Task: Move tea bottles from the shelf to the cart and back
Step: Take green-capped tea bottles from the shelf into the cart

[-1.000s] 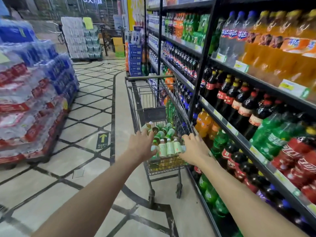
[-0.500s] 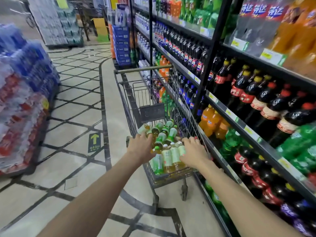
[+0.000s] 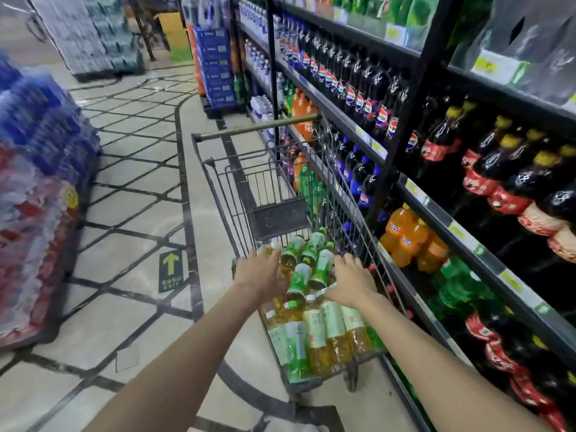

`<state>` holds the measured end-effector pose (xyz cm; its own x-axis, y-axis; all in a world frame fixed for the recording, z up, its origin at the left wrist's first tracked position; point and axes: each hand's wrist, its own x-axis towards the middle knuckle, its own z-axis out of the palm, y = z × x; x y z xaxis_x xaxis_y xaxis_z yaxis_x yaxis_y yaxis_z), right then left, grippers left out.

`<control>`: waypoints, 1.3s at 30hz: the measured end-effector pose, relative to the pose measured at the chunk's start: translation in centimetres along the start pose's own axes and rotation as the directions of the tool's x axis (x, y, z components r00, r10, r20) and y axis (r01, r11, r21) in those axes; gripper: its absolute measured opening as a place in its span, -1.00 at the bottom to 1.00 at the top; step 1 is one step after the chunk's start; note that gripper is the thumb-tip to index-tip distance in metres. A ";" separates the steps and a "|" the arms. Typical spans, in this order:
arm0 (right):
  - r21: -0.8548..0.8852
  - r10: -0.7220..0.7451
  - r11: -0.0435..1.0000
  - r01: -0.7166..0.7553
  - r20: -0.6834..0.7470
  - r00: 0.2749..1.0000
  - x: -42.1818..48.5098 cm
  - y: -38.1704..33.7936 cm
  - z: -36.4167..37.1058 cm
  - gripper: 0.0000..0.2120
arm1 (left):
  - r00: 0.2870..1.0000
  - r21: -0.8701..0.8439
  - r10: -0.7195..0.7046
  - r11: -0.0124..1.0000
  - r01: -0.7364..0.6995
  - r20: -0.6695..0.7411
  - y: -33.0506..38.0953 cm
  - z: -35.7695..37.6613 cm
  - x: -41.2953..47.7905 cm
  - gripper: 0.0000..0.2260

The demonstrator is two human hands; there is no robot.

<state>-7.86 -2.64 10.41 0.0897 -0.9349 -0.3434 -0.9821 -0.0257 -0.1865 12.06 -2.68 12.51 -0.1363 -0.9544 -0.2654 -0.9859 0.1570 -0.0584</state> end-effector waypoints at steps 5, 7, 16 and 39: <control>0.037 0.032 0.999 -0.033 0.039 0.999 3.5 0.0 0.2 -0.28 | 1.000 -0.002 0.008 1.000 -0.008 0.022 -1.2 0.1 4.2 -0.37; 0.060 0.056 0.996 -0.059 0.054 0.997 4.8 0.1 0.5 -0.28 | 0.999 -0.015 0.026 1.000 -0.026 0.031 -1.5 0.4 5.8 -0.38; 0.165 0.287 0.938 -0.306 0.131 0.949 7.9 0.3 5.3 -0.35 | 0.945 -0.049 0.237 0.972 -0.232 0.224 -1.1 5.9 13.6 -0.35; 0.362 0.569 0.617 -0.699 0.408 0.714 6.1 -6.8 24.6 -0.21 | 0.809 -0.062 0.268 0.959 -0.278 0.522 0.9 17.8 16.0 -0.12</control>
<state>3.44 0.58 -13.07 -0.4270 -0.5374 -0.7272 -0.6084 0.7657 -0.2086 10.77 -13.30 -8.91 -0.3240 -0.5978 -0.7333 -0.9133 0.3998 0.0777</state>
